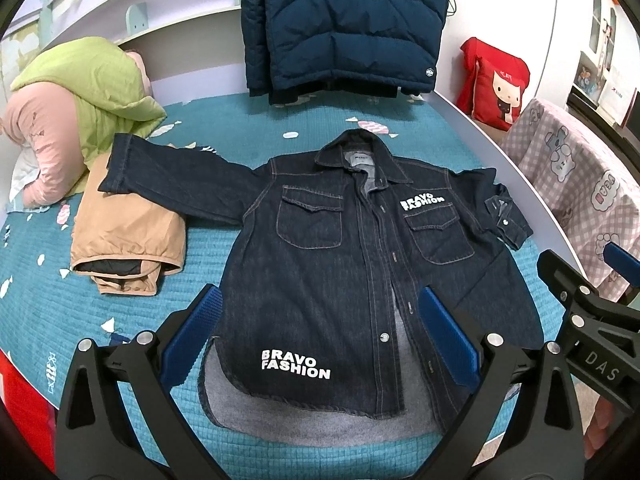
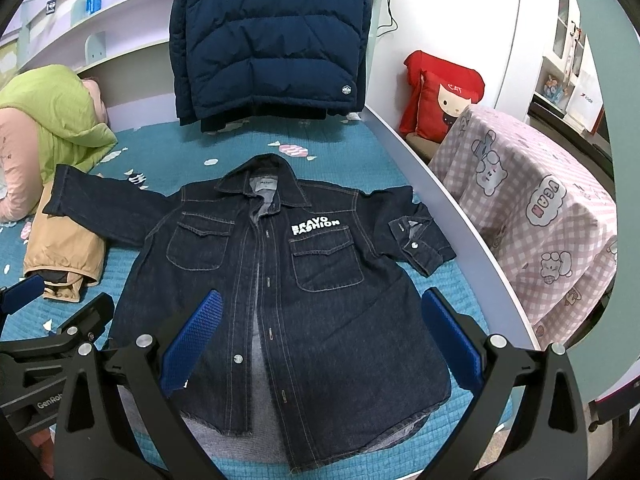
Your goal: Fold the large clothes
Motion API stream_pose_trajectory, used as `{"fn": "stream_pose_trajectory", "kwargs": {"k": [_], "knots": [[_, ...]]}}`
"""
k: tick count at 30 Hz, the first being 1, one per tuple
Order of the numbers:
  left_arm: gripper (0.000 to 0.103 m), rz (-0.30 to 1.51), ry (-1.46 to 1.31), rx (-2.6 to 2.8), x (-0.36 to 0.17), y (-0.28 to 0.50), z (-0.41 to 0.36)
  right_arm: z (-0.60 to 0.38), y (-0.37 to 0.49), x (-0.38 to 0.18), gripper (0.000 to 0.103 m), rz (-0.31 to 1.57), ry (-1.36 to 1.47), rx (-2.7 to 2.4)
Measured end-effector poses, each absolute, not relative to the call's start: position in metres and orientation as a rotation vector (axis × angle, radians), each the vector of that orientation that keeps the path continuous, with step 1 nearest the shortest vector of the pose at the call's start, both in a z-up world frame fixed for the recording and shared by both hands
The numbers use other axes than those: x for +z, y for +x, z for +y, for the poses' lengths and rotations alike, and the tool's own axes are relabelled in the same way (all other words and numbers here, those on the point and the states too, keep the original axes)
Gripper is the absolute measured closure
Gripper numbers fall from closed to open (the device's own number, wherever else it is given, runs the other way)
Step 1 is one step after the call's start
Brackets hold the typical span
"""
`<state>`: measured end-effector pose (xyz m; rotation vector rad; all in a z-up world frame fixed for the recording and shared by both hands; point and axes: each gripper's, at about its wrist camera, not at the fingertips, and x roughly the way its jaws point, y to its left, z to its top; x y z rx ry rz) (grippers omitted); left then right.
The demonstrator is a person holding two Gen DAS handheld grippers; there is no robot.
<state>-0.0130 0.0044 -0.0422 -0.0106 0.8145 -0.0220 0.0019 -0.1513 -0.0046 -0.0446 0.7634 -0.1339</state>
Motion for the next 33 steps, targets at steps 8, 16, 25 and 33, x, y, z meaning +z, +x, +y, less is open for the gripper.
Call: {"fn": "stream_pose_trajectory", "kwargs": {"k": [8, 16, 25, 33], "knots": [[0.005, 0.879, -0.052, -0.02, -0.042, 0.005, 0.017, -0.142, 0.016, -0.008, 0.007, 0.812, -0.057, -0.117], [0.005, 0.975, -0.123, 0.017, -0.052, 0.028, 0.045, -0.121, 0.046, -0.023, 0.007, 0.9, -0.051, -0.067], [0.005, 1.063, -0.178, 0.126, -0.077, 0.047, 0.098, -0.073, 0.097, -0.052, 0.007, 0.991, -0.031, 0.055], [0.005, 1.072, -0.223, 0.227, -0.089, 0.077, 0.168, -0.02, 0.178, -0.069, 0.008, 0.994, -0.046, 0.161]]}}
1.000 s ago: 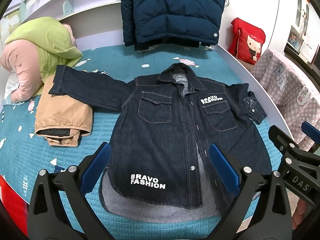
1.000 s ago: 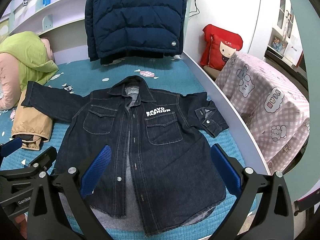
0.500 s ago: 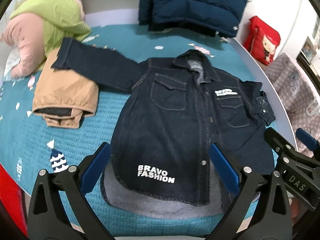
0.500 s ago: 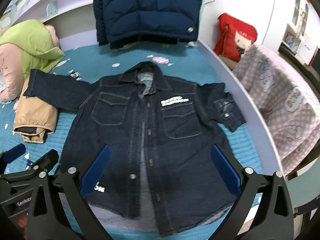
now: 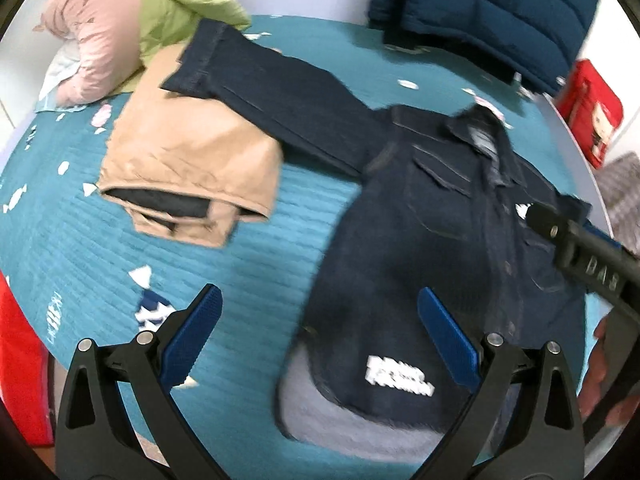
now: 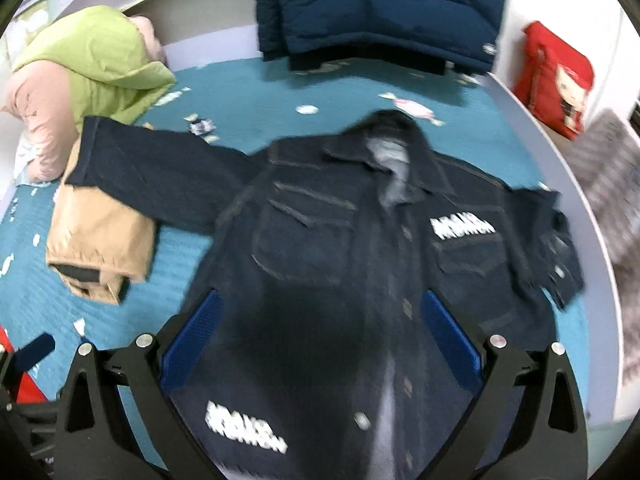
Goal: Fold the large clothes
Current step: 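Grasp the denim sleeve with the left tool while the right tool pins the shirt body, then fold the held sleeve across the shirt front with the left tool and release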
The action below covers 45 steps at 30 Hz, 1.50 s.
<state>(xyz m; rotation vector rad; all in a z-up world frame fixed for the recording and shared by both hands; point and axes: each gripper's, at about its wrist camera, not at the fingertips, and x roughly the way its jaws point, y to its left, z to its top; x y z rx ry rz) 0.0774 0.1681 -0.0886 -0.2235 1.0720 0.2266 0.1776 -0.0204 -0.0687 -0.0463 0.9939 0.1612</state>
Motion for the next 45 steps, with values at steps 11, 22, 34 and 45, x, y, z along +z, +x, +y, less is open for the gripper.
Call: {"fn": "stream_pose_trajectory", "kwargs": {"k": [11, 22, 34, 45], "knots": [[0.006, 1.027, -0.243, 0.344, -0.078, 0.153, 0.269, 0.049, 0.287, -0.114, 0.073, 1.11, 0.022, 0.35], [0.042, 1.066, -0.353, 0.378, -0.09, 0.209, 0.355, 0.082, 0.357, -0.214, 0.094, 1.397, 0.138, 0.321], [0.025, 1.051, -0.568, 0.292, -0.109, 0.275, 0.415, 0.082, 0.372, -0.233, 0.095, 1.455, 0.179, 0.281], [0.093, 0.911, -0.535, 0.242, -0.08, 0.263, 0.389, 0.078, 0.37, -0.235, 0.096, 1.417, 0.184, 0.31]]}}
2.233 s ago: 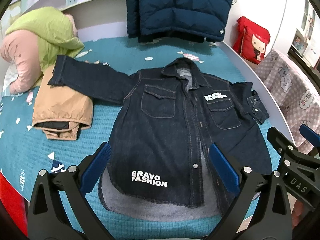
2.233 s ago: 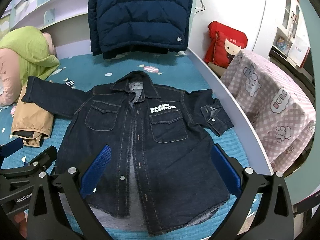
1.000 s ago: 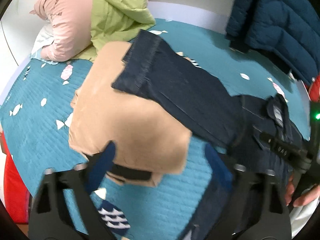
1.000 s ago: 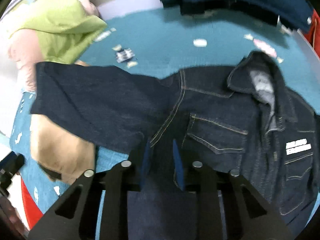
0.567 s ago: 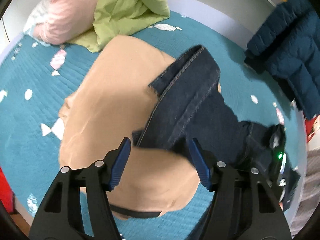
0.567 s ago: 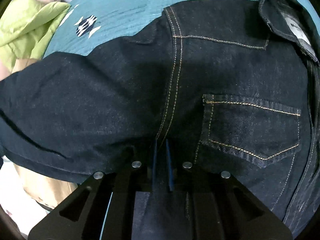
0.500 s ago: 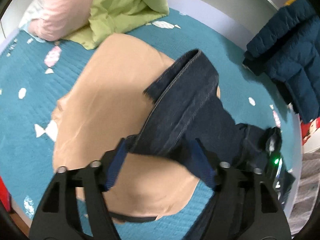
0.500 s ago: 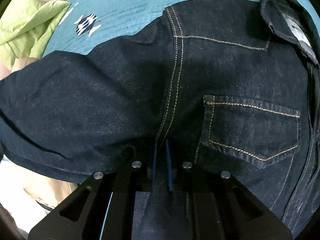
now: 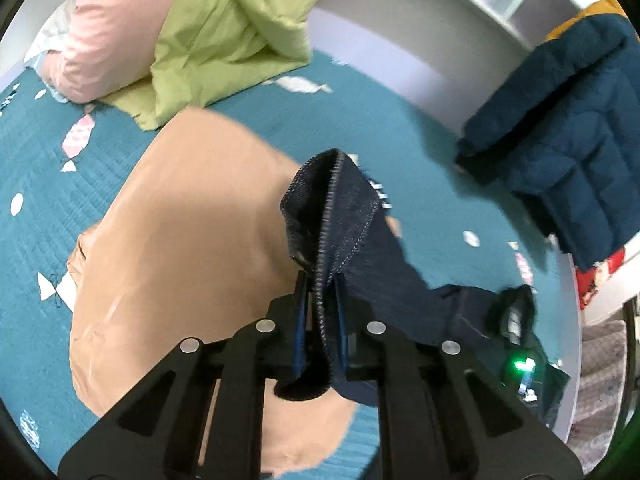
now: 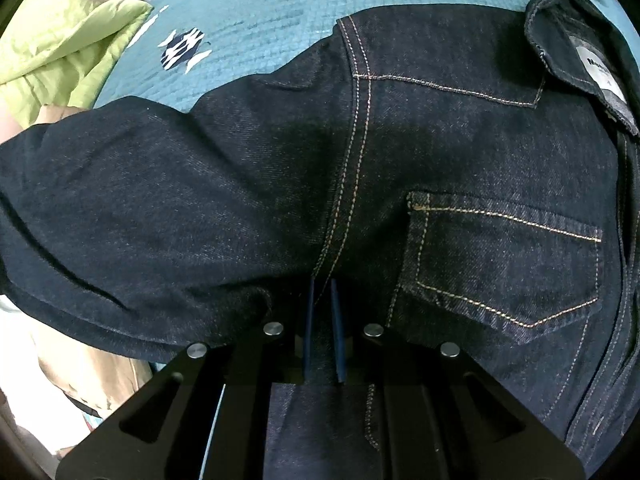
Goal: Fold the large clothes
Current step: 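Fold the held sleeve across the shirt front with the left tool and release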
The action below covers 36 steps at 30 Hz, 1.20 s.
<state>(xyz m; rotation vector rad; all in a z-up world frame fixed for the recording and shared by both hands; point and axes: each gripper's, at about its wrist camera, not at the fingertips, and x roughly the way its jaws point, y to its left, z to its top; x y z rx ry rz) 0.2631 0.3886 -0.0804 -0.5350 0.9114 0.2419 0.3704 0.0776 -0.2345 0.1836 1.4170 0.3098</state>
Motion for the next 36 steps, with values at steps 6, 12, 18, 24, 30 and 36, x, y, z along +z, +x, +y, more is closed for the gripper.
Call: {"fn": "stream_pose_trajectory", "kwargs": {"k": [6, 12, 18, 24, 30, 36], "knots": [[0.093, 0.868, -0.457, 0.143, -0.045, 0.255, 0.339, 0.066, 0.359, -0.227, 0.096, 1.374, 0.23, 0.344], [0.093, 0.839, -0.342, 0.074, -0.019, 0.251, 0.277, 0.043, 0.336, -0.185, 0.096, 1.283, 0.269, 0.374], [0.093, 0.851, -0.253, -0.009, -0.011, 0.252, 0.202, -0.009, 0.304, -0.138, 0.096, 1.15, 0.334, 0.34], [0.093, 0.886, -0.213, -0.171, -0.019, 0.263, 0.115, -0.103, 0.244, -0.107, 0.096, 1.033, 0.423, 0.234], [0.093, 0.949, -0.184, -0.292, -0.047, 0.281, 0.023, -0.196, 0.184, -0.104, 0.096, 0.973, 0.497, 0.041], [0.093, 1.067, -0.111, -0.332, -0.109, 0.307, -0.076, -0.259, 0.14, -0.14, 0.096, 1.024, 0.603, -0.114]]}}
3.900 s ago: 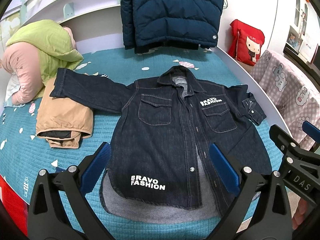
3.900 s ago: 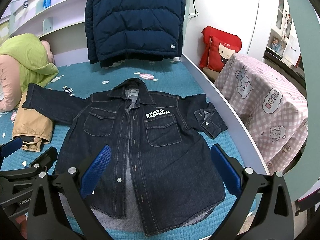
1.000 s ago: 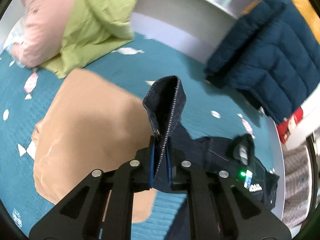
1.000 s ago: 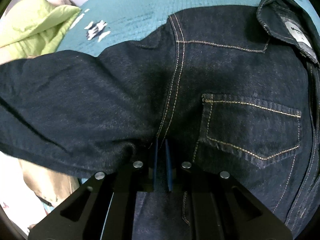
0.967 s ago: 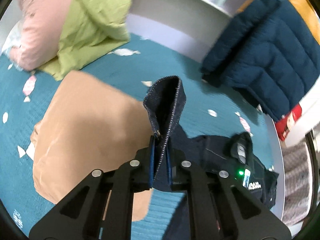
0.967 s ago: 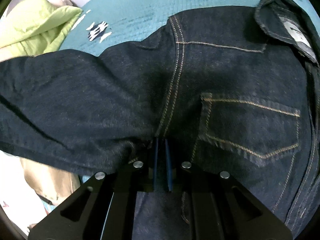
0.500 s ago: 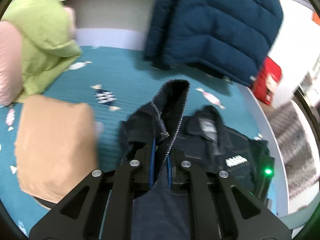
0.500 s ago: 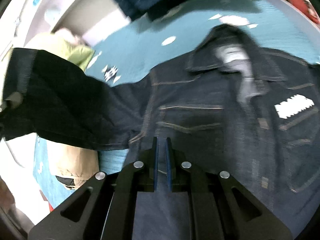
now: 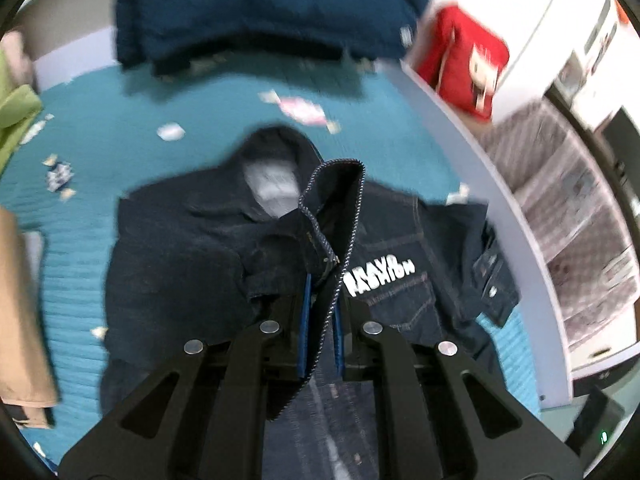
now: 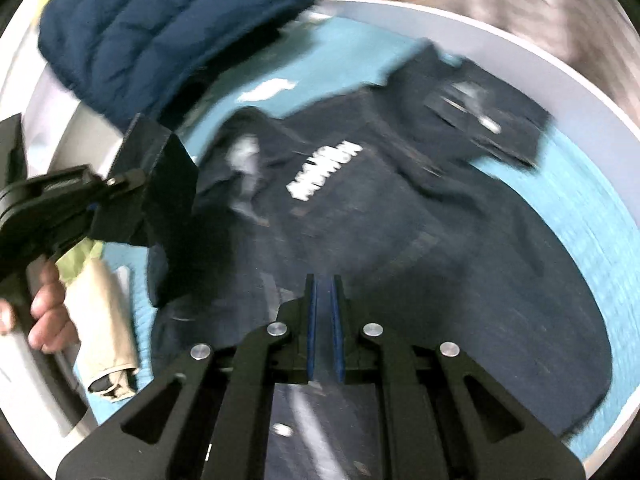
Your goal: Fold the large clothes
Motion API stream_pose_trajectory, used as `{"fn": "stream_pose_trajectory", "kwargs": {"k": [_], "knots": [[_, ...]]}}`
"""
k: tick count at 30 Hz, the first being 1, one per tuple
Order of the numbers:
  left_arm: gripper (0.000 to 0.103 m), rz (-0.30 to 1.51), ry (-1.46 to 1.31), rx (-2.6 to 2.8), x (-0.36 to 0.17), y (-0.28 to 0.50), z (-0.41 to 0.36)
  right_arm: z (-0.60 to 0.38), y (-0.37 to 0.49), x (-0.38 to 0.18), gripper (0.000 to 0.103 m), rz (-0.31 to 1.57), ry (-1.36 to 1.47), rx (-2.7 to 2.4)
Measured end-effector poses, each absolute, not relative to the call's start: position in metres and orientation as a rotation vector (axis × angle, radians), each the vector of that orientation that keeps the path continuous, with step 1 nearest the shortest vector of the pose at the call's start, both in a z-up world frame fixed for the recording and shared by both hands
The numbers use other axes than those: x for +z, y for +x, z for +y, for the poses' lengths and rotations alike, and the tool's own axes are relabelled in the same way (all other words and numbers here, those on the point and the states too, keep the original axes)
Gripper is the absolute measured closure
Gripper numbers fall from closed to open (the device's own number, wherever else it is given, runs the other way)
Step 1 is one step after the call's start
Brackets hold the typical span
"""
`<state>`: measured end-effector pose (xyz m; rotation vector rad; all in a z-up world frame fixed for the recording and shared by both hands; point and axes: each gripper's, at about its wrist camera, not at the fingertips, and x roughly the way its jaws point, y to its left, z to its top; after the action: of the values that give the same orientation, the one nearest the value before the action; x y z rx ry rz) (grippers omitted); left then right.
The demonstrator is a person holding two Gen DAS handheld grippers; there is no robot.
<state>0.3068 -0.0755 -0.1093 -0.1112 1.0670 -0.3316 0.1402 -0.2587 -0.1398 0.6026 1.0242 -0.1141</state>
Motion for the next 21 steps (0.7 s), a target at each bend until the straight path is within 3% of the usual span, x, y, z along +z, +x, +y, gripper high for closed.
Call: {"fn": "stream_pose_trajectory", "kwargs": {"k": [8, 11, 12, 13, 18, 21], "knots": [[0.09, 1.184, -0.024, -0.299, -0.194, 0.319, -0.14, -0.311, 0.109, -0.17, 0.095, 1.085, 0.678, -0.219], [0.07, 1.203, -0.014, -0.341, -0.199, 0.313, -0.145, -0.313, 0.114, -0.166, 0.093, 1.079, 0.659, -0.23], [0.045, 1.189, -0.014, -0.364, -0.194, 0.311, -0.145, -0.313, 0.116, -0.164, 0.093, 1.073, 0.645, -0.229], [0.03, 1.158, -0.018, -0.376, -0.186, 0.307, -0.143, -0.312, 0.121, -0.162, 0.093, 1.07, 0.635, -0.223], [0.026, 1.051, -0.058, -0.464, -0.141, 0.291, -0.111, -0.308, 0.142, -0.16, 0.083, 1.067, 0.613, -0.185], [0.026, 0.991, -0.045, -0.413, -0.125, 0.281, -0.079, -0.298, 0.164, -0.157, 0.083, 1.073, 0.589, -0.121]]}}
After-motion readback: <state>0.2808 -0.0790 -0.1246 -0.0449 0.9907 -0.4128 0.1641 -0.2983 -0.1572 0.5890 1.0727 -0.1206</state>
